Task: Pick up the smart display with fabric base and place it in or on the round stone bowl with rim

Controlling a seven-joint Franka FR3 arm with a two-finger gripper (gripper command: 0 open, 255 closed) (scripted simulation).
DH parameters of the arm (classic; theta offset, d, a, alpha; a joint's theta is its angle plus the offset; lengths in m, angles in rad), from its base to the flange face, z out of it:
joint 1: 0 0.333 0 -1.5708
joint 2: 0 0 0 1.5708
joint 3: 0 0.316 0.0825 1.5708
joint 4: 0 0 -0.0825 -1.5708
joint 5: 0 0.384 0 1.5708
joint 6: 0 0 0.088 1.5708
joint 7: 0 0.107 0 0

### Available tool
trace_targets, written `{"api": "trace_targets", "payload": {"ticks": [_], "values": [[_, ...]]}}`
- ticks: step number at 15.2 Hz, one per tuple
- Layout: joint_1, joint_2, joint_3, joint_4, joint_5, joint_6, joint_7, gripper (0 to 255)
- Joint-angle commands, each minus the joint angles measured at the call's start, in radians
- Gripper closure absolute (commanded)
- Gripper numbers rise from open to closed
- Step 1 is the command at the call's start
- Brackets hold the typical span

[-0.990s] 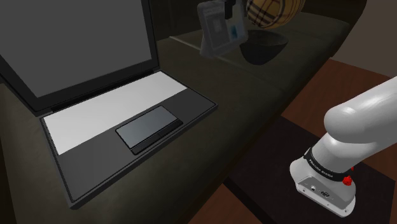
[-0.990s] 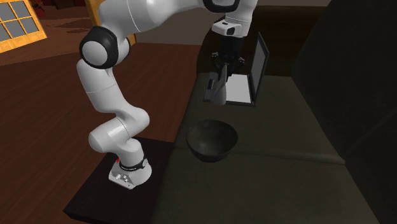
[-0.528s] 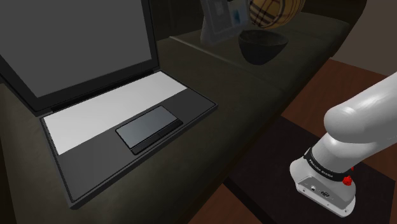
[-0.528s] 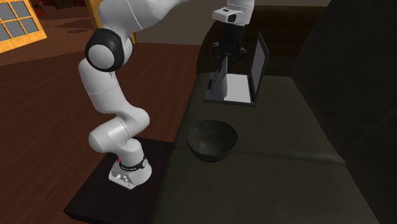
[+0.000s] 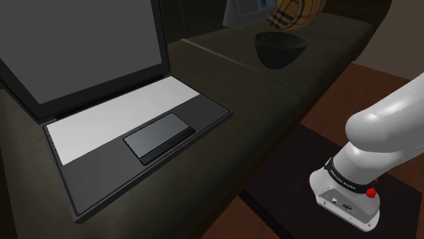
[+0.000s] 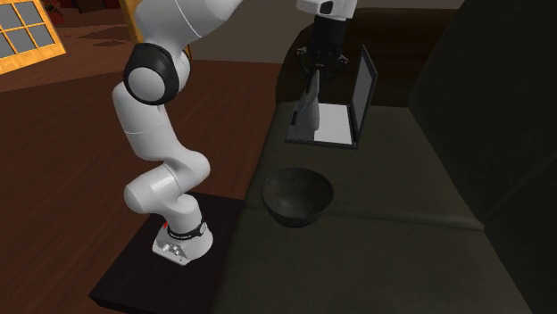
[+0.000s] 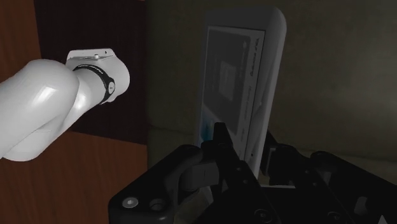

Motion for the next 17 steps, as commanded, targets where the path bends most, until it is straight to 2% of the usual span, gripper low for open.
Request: {"api": "trace_targets", "payload": {"ticks": [1, 8, 15, 17], "values": [[-0.025, -0.027, -0.046, -0.013, 0.005, -0.007, -0.074, 255], [-0.097, -0.066, -0.185, -0.020, -0.022, -0.031, -0.299, 255], [-0.161, -0.023, -0.285, 0.047, -0.093, -0.057, -0.492, 255], [-0.165, -0.056, -0.299, -0.020, -0.077, -0.018, -0.504, 255]]}}
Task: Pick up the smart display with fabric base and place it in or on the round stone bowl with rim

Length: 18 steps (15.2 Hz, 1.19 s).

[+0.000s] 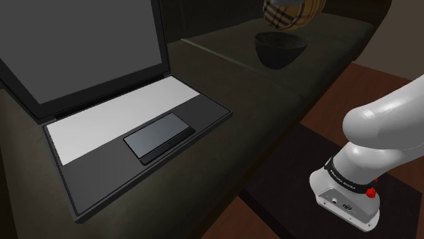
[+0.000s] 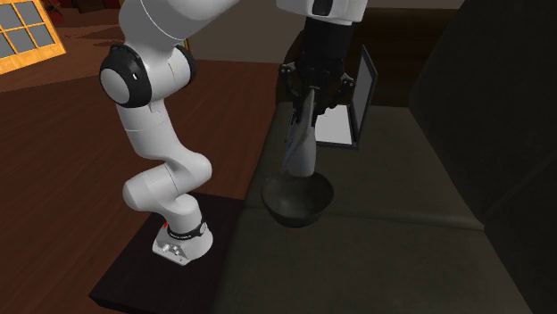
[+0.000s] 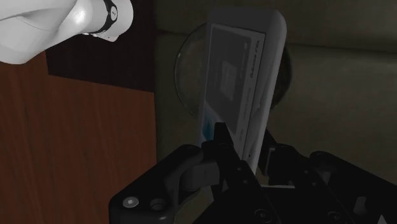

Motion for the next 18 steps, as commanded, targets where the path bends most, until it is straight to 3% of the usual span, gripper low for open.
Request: {"api": "trace_targets", "payload": {"ticks": [1, 18], "values": [[-0.005, -0.028, -0.015, -0.056, 0.011, 0.034, -0.019, 255], [0.003, -0.201, -0.065, -0.472, 0.077, 0.296, -0.065, 255]]}}
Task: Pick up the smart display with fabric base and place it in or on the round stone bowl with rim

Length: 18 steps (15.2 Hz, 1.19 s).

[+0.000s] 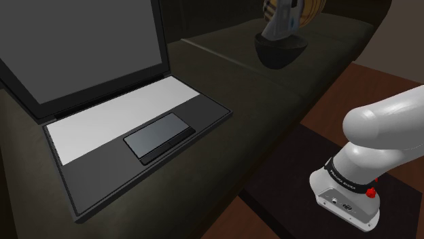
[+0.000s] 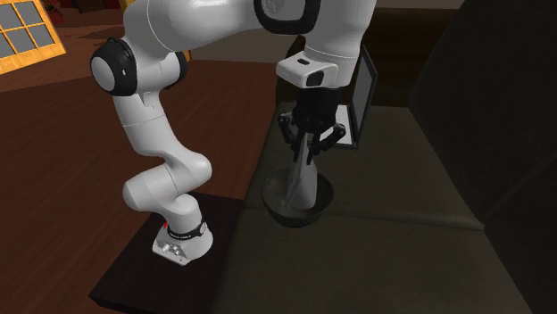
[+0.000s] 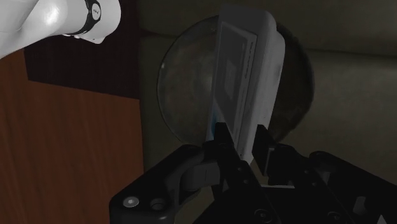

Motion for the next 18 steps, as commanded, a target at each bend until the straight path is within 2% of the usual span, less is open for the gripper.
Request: {"api": "trace_targets", "payload": {"ticks": [1, 8, 9, 14, 18], "values": [[0.001, -0.008, -0.002, -0.024, 0.002, 0.018, -0.003, 255], [0.001, -0.008, -0.002, -0.023, 0.002, 0.018, -0.003, 255], [0.001, -0.008, -0.002, -0.023, 0.002, 0.018, -0.003, 0], [0.001, -0.008, -0.002, -0.023, 0.002, 0.018, -0.003, 0], [-0.006, 0.094, 0.033, 0.205, -0.031, -0.120, 0.034, 0]]}}
